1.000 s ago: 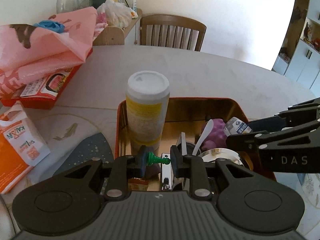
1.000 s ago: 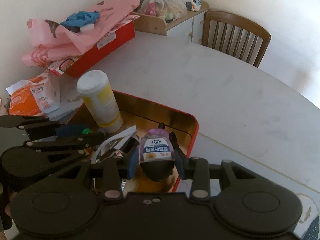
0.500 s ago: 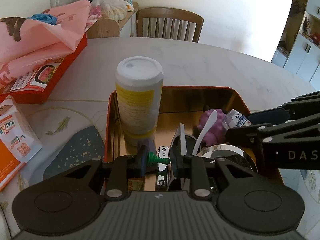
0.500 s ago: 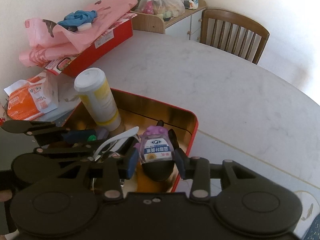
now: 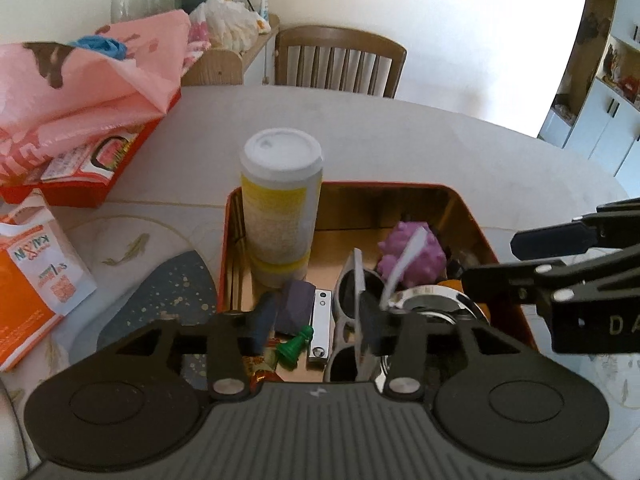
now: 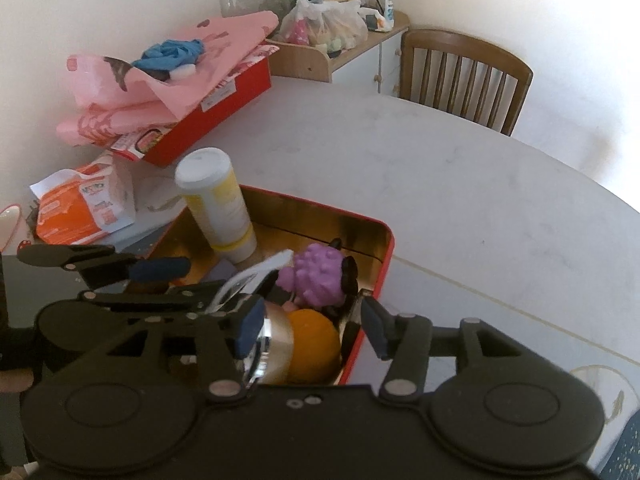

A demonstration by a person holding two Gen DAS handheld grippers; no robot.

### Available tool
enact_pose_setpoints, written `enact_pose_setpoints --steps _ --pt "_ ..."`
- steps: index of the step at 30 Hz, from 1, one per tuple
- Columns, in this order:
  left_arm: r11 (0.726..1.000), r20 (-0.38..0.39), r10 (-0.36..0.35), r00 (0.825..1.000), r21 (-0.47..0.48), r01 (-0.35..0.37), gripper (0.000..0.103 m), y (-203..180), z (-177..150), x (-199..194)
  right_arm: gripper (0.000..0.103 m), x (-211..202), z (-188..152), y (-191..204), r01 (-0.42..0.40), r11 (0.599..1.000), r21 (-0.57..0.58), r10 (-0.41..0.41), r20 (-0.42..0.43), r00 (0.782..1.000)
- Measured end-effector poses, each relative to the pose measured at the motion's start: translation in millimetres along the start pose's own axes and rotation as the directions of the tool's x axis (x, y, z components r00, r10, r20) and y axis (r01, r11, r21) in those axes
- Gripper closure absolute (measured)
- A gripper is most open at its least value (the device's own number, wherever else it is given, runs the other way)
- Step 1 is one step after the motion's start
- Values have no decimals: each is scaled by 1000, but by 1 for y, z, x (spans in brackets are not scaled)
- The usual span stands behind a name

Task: Organize rigid objects

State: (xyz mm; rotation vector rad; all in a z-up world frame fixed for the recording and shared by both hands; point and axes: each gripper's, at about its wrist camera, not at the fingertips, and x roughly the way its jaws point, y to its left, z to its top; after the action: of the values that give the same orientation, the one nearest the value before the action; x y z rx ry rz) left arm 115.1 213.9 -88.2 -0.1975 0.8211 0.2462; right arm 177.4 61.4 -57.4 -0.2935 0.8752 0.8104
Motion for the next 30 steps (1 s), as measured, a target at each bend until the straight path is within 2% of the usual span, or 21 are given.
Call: enact_pose_setpoints --steps 2,4,11,12,16,20,23,27,30 --pt "1000 16 -5 1000 -6 5 42 1 -1 -7 44 -6 -2 1 -6 1000 -1 6 10 1000" --pt "1000 23 -10 1000 -11 10 41 2 -1 -14 39 -14 -4 2 -17 1000 6 17 26 1000" --pt "999 40 -33 999 4 33 31 -2 -6 -36 31 -39 -13 1 -43 999 27 41 71 997" --pt "999 43 -36 998 2 36 30 -2 -7 -39 26 -43 -15 1 -48 998 30 46 81 996" --pt "999 54 -41 998 -5 41 29 -3 -10 -53 20 -57 -20 1 -68 997 39 62 119 991" --pt "999 70 -46 996 -6 46 22 -4 -12 -68 14 -69 -27 0 -83 995 52 74 155 985" --pt "999 81 -47 996 4 47 22 -6 -13 -79 11 -78 -35 -1 -96 994 61 84 177 981" --pt "998 89 -61 994 1 61 20 -7 -14 -90 1 -93 -45 -3 -102 992 69 84 224 971" --pt "998 93 -59 994 10 58 18 -10 -15 -97 0 -102 -50 -3 -101 993 64 83 242 967"
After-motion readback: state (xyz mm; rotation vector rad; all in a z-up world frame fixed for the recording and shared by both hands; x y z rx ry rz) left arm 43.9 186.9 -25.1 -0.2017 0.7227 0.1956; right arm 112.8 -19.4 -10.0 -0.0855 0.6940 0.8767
